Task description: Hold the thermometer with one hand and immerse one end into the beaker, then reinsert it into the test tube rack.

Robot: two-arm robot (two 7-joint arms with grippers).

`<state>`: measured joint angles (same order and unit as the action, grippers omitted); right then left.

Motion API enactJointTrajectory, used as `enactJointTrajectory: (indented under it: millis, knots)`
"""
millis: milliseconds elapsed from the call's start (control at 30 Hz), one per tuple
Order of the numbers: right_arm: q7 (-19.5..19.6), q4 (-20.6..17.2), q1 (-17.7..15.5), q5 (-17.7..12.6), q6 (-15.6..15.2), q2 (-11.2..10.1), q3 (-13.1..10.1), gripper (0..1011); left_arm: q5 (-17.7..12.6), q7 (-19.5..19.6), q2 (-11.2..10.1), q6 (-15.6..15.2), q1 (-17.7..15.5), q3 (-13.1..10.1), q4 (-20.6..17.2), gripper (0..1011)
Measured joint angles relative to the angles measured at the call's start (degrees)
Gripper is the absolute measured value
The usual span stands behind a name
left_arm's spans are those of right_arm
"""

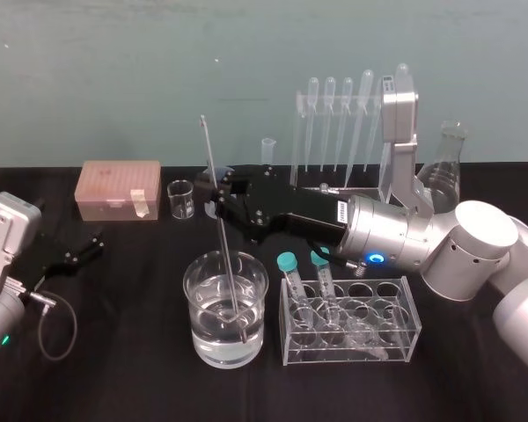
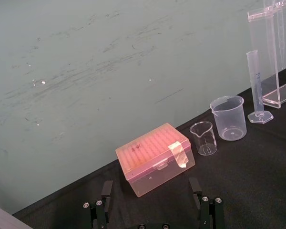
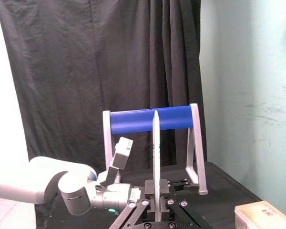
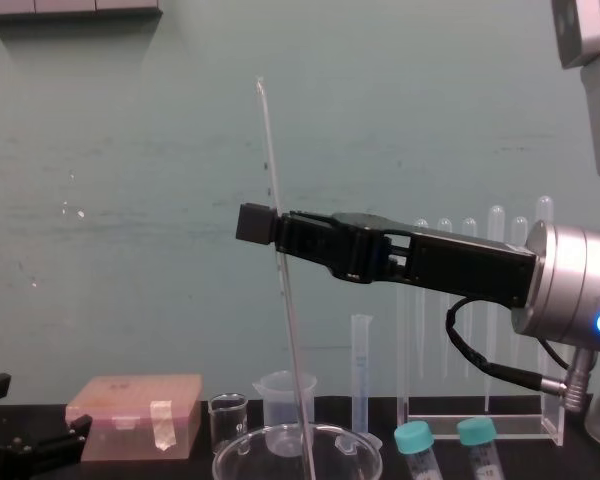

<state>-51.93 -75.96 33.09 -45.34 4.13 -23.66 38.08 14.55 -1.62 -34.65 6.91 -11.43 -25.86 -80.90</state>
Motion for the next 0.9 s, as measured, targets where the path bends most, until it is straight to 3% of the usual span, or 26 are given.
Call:
enactJointTrajectory:
  millis: [900]
  knots:
    - [-0.1, 0.11, 0.12, 0.13, 0.02, 0.09, 0.07, 57, 0.0, 0.0, 0.0, 0.0, 0.0, 0.0, 0.0, 1008]
